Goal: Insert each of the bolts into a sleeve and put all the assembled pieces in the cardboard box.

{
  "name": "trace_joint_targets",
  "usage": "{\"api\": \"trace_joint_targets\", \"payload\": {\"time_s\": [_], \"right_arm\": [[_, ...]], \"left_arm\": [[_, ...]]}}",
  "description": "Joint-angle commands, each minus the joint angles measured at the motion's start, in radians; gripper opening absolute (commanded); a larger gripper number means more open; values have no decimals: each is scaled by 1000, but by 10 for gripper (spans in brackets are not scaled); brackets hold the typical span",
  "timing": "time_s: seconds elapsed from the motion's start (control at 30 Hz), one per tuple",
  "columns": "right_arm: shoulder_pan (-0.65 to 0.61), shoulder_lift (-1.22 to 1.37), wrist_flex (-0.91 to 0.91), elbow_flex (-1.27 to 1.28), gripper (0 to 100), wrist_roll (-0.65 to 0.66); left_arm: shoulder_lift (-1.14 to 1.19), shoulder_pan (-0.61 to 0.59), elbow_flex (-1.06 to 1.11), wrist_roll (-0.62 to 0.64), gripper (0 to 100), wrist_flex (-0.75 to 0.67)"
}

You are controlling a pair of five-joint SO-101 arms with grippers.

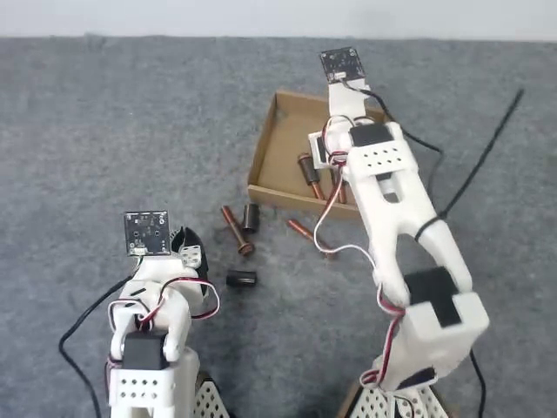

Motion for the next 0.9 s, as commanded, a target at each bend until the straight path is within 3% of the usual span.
{"api": "trace_joint_targets", "payload": {"time_s": [0.0, 0.2, 0.47, 0.63, 0.87], "right_arm": [[-48, -134, 166, -55, 6, -12], [-120, -205, 424, -54, 6, -11], [-214, -271, 550, -5, 6, -3], [-295, -380, 455, 190, 6, -3], [-410, -555, 107, 552, 6, -2]], "left_arm": [[-15, 3, -13, -12, 14, -5], [-15, 3, -13, -12, 14, -5], [-15, -3, -13, -12, 14, -5], [-15, -26, -13, -12, 13, -5], [-18, -210, -13, -5, 13, -25]]}}
